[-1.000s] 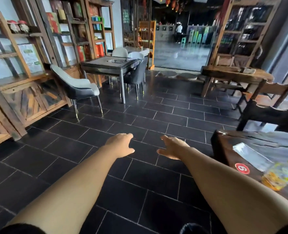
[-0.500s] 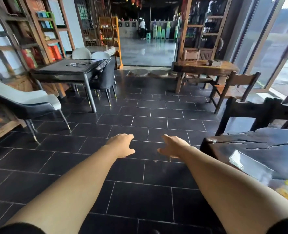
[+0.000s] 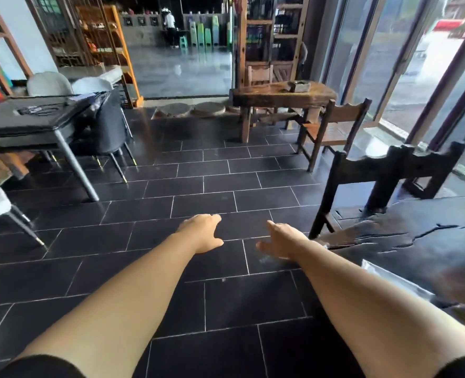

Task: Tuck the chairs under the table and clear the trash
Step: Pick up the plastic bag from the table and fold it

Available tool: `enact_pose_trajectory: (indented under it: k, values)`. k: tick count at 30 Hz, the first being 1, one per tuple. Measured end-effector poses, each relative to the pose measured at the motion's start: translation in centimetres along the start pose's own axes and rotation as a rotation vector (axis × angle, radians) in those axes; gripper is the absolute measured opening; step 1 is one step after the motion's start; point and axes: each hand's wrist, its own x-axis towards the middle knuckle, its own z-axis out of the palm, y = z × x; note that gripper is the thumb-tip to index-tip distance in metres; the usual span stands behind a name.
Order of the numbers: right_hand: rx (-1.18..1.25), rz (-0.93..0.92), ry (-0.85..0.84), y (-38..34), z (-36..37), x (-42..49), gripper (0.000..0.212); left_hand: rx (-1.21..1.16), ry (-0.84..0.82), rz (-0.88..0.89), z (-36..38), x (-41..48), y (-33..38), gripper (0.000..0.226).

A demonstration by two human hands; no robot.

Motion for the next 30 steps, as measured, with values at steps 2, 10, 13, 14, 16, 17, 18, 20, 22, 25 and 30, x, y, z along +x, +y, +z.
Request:
enact_pose_trajectory:
  k: [2,10,13,14,16,17,18,20,22,25,30]
  values:
    - [0.009,0.054,0.013,1.5,-0.4,1.3,0.055,0.016,-0.028,0.048,0.1,3.1,0.7,0.060]
    - [0.083,0.287,0.066,7.4,-2.2,6.4,0.062,0.068,-0.095,0.295,-0.1,16.8,3.9,0.066]
    - [0.119,0.384,0.090,8.8,-3.3,8.4,0.051,0.078,-0.114,0.398,-0.5,22.5,5.0,0.066]
    - [0.134,0.418,0.107,9.2,-3.6,9.0,0.047,0.082,-0.123,0.433,-0.9,24.3,5.5,0.065]
    - [0.160,0.500,0.141,9.8,-4.2,9.7,0.047,0.108,-0.137,0.533,-1.2,27.5,6.6,0.062]
    - [0.172,0.543,0.154,10.0,-4.5,10.1,0.048,0.129,-0.140,0.589,-1.1,28.9,7.1,0.060]
    - [0.192,0.588,0.165,10.3,-4.6,10.3,0.047,0.140,-0.150,0.638,-1.0,30.1,7.6,0.058]
    - [0.247,0.679,0.183,10.8,-4.7,10.2,0.047,0.142,-0.178,0.718,-0.5,32.2,8.6,0.059]
    - [0.274,0.762,0.199,11.2,-4.5,9.8,0.047,0.160,-0.194,0.795,-0.1,33.9,9.7,0.063]
    - [0.312,0.879,0.221,12.0,-4.2,9.1,0.053,0.197,-0.224,0.888,0.3,36.1,12.0,0.061]
    - [0.357,1.019,0.204,14.4,-3.6,7.0,0.061,0.214,-0.284,1.033,1.6,38.0,17.5,0.063]
